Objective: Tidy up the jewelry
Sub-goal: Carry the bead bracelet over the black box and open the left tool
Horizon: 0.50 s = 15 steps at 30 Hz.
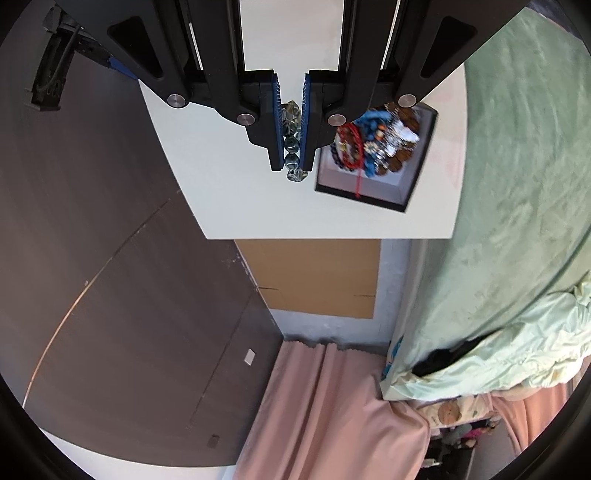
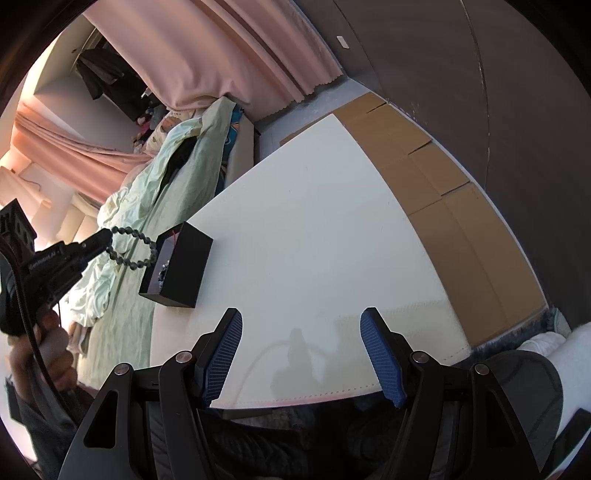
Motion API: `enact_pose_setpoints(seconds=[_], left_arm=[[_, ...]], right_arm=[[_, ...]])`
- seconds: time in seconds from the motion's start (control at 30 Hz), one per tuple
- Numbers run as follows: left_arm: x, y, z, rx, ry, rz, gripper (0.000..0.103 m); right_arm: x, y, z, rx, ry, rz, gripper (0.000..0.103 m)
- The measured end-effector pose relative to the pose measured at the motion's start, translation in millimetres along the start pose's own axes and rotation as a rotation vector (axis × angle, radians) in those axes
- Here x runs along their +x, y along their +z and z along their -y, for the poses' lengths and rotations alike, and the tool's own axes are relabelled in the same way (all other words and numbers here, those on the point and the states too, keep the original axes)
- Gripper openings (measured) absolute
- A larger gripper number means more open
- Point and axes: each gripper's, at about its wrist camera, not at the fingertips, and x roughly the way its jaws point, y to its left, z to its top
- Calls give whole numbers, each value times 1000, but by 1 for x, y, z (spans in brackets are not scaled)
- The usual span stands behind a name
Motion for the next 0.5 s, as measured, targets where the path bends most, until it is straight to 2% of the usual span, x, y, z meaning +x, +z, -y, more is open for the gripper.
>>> enact_pose_setpoints(seconds=[0.5], left_arm=[[27, 15, -26, -32, 41, -17, 9]], right_arm=[[17, 5, -7, -13, -1, -23, 68]])
